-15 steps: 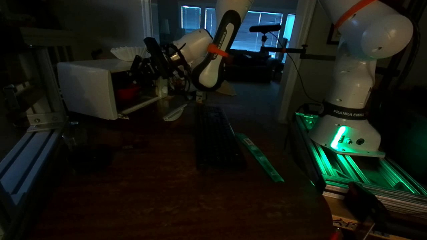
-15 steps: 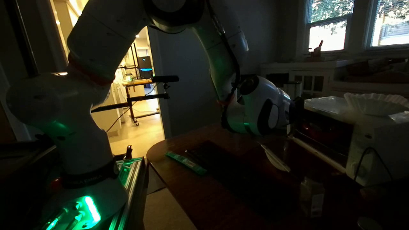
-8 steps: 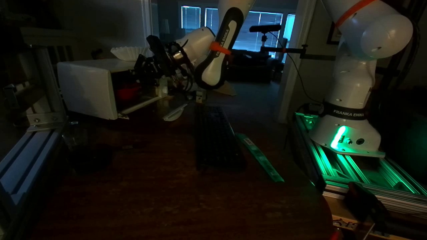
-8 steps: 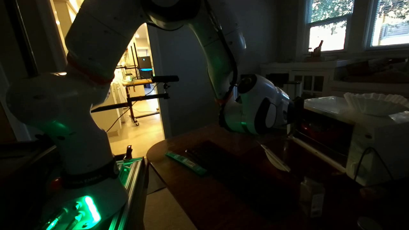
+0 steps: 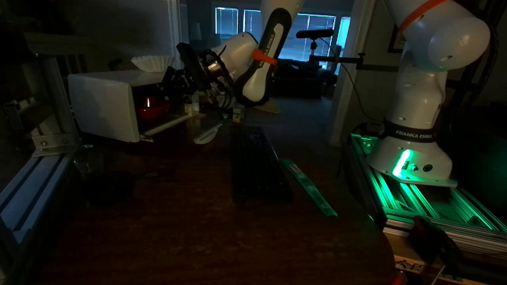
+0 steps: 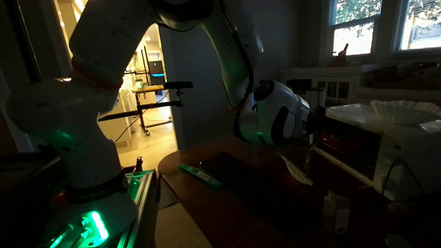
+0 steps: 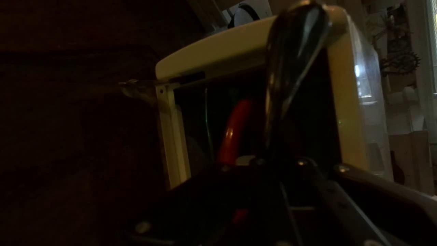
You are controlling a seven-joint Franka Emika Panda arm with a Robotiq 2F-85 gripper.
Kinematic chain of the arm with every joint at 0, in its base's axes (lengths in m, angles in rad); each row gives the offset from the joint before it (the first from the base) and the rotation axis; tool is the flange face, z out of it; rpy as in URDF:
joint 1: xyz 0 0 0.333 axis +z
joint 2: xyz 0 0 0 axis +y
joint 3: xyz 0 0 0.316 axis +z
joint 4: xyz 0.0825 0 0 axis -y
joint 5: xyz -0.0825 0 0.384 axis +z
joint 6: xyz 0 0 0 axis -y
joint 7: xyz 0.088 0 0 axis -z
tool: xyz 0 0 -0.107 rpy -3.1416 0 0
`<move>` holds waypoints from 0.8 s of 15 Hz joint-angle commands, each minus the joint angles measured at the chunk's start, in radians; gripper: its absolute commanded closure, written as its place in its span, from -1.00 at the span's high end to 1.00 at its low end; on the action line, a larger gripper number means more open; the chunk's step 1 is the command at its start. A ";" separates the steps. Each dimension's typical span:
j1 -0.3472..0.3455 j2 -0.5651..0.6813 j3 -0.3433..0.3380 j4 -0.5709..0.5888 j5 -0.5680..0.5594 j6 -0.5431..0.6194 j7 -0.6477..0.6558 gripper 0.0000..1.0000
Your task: Pick up the spoon and use it to move the red bowl in the microwave closer
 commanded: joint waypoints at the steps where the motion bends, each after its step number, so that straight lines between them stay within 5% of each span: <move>1: 0.001 -0.028 0.001 -0.039 0.022 0.013 0.013 -0.96; 11: 0.010 -0.032 -0.004 -0.025 0.021 0.026 -0.006 -0.96; 12: -0.046 -0.030 0.070 -0.033 0.059 0.017 -0.075 -0.96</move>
